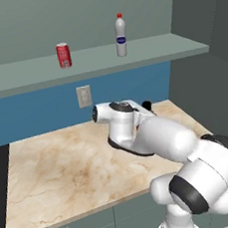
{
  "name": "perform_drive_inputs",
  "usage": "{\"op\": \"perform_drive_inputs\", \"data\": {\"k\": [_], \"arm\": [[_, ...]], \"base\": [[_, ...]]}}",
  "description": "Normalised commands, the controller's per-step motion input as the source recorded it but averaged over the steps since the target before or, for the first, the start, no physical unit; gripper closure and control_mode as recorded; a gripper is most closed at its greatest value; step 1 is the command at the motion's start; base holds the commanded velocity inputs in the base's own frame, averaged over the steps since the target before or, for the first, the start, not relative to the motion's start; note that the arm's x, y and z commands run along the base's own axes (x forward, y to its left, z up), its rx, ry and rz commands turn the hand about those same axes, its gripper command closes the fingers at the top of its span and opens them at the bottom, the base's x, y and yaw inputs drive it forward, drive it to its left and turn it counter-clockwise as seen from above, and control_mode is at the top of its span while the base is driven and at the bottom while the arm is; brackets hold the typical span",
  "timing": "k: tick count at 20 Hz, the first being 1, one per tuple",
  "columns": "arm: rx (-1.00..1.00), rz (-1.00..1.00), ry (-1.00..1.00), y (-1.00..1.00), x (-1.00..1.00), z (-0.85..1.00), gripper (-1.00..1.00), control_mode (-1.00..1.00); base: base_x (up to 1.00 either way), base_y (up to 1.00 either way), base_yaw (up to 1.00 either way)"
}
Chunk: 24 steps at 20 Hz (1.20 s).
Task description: Sort all alcoholic drinks to one cabinet, and non-alcoholic drinks to the other.
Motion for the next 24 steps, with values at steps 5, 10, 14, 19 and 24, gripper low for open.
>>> {"op": "perform_drive_inputs", "data": {"k": [5,10,14,19,24], "arm": [[0.03,0.07,0.13,0.00,-0.45,0.88,1.00,-1.00],[0.00,0.10,0.11,0.00,-0.67,0.49,1.00,-1.00],[0.00,0.12,0.09,0.00,-0.76,0.36,1.00,-1.00],[0.01,0.16,0.08,0.00,-0.65,0.47,1.00,-1.00],[0.08,0.25,0.07,0.00,-0.48,0.52,1.00,-1.00]], "base": [[0.00,0.00,0.00],[0.00,0.00,0.00],[0.00,0.00,0.00],[0.00,0.00,0.00],[0.00,0.00,0.00]]}}
